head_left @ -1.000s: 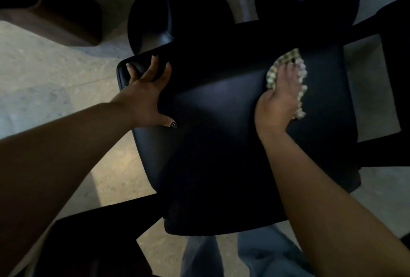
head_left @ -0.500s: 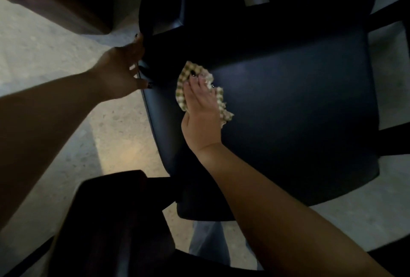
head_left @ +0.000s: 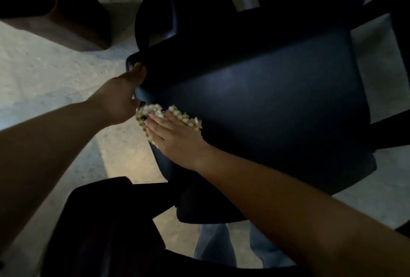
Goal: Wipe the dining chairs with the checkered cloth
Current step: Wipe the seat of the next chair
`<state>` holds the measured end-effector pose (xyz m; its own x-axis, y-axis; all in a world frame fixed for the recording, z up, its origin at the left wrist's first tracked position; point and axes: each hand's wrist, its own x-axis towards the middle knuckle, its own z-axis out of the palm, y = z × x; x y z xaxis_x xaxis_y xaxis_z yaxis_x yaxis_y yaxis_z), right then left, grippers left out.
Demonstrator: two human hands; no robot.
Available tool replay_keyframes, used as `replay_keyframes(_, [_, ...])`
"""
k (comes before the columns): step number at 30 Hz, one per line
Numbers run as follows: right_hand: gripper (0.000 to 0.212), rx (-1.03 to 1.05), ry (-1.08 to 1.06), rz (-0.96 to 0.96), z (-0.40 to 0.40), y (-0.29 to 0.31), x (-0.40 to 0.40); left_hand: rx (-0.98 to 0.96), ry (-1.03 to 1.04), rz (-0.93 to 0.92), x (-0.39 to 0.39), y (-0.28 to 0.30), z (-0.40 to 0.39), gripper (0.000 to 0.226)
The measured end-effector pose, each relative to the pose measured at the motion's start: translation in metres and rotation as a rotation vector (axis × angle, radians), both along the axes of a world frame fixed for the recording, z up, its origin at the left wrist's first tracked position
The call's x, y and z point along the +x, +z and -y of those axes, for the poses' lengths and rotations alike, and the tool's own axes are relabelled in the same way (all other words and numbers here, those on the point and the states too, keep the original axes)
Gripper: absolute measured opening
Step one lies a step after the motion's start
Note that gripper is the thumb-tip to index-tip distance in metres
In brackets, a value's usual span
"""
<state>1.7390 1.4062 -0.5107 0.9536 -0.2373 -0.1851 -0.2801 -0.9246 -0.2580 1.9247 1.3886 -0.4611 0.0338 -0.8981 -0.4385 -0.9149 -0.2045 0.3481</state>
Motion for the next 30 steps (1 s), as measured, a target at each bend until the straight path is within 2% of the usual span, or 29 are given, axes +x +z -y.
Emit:
replay_keyframes(3, [0.049,-0.057,0.224,-0.045,0.027,0.001,-0.018,0.045,0.030,0.030,-0.008,-0.002,0.005,0.078])
replay_keyframes(6, [0.050,-0.133,0.188,-0.022,0.049,-0.001,-0.054,0.080,0.053,0.062,-0.016,-0.006,0.007,0.082])
replay_keyframes(10, [0.048,0.065,0.116,0.021,0.086,0.005,-0.116,0.157,0.026,0.104,-0.025,-0.005,0.013,0.087])
replay_keyframes(13, [0.046,0.069,-0.142,0.113,0.129,0.008,-0.169,0.235,0.029,0.132,-0.031,-0.002,0.023,0.092])
replay_keyframes(17, [0.052,-0.048,-0.579,0.121,0.176,0.010,-0.230,0.377,0.005,0.133,-0.035,-0.001,0.026,0.127])
replay_keyframes(21, [0.064,-0.011,-1.163,0.089,0.174,0.009,-0.244,0.381,-0.051,0.180,-0.036,-0.003,0.019,0.149])
replay_keyframes(23, [0.068,-0.017,-1.373,0.024,0.161,0.004,-0.239,0.374,-0.066,0.205,-0.037,-0.004,0.017,0.153])
replay_keyframes(26, [0.070,-0.036,-1.548,-0.040,0.137,0.003,-0.230,0.381,-0.095,0.229,-0.039,-0.003,0.018,0.154])
replay_keyframes(30, [0.070,0.008,-1.666,-0.058,0.100,0.003,-0.215,0.350,-0.069,0.184,-0.038,-0.002,0.016,0.152])
